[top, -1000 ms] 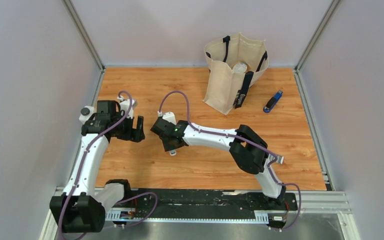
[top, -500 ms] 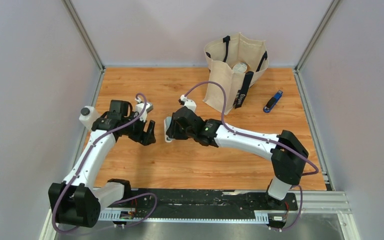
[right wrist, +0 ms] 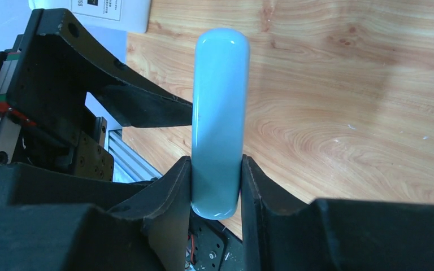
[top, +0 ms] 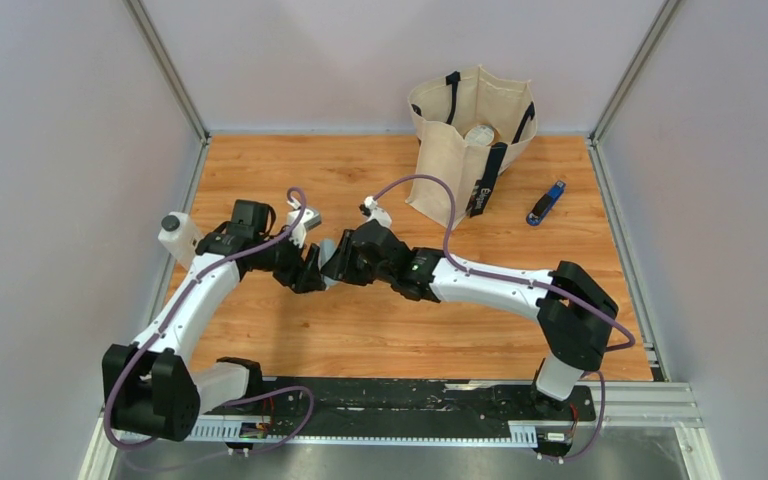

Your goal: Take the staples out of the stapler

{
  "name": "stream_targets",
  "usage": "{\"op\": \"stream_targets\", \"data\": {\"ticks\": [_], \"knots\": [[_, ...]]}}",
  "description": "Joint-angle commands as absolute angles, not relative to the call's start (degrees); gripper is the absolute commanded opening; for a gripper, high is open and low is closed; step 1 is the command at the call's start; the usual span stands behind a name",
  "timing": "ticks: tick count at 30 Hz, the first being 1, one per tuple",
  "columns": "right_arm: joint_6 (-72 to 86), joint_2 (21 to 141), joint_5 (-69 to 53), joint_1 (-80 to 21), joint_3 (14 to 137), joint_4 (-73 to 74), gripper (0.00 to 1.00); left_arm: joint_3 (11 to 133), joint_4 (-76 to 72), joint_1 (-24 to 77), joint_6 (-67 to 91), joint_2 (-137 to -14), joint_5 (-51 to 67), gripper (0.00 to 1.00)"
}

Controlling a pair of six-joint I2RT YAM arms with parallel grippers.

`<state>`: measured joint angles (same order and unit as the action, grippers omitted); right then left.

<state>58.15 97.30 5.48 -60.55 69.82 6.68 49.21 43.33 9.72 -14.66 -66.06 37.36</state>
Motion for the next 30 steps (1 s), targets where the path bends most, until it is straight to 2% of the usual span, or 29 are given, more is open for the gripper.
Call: {"op": "stream_targets", "data": {"ticks": [1, 2, 5, 14, 17, 20, 23, 26, 30], "knots": [[60.4, 93.7, 4.0, -60.2, 68.7, 0.6, 0.0, 48.8, 41.4, 9.8, -18.4, -67.1, 41.1, 0.65], [60.5, 93.4, 4.0, -60.2, 68.6, 0.6, 0.0, 49.0, 41.6, 9.8, -19.0, -67.4, 41.7, 0.56], [60.3, 92.9, 3.9, -60.0, 67.7, 0.5, 0.0, 49.9, 43.8, 9.8, -20.4, -69.2, 42.7, 0.42], [60.4, 91.8, 2.3, -59.6, 65.6, -3.1, 0.0, 49.6, 41.5, 9.8, -19.9, -70.0, 41.9, 0.37], [60.1, 90.8, 1.3, -59.2, 64.2, -4.7, 0.0, 49.7, 40.8, 9.8, -20.5, -70.2, 39.6, 0.28], [59.2, 89.7, 0.9, -59.0, 62.3, -5.9, 0.0, 49.7, 39.2, 9.8, -20.5, -70.0, 35.7, 0.14], [57.7, 89.5, 1.0, -59.0, 60.9, -6.3, 0.0, 50.2, 38.1, 9.9, -21.2, -70.1, 31.8, 0.05], [56.1, 89.1, 1.0, -59.1, 59.4, -6.4, 0.0, 50.3, 37.4, 10.1, -22.1, -70.0, 29.5, 0.01], [51.8, 87.9, 1.2, -59.8, 57.9, -5.1, 0.0, 49.2, 35.3, 11.0, -23.5, -68.3, 25.1, 0.0]]}}
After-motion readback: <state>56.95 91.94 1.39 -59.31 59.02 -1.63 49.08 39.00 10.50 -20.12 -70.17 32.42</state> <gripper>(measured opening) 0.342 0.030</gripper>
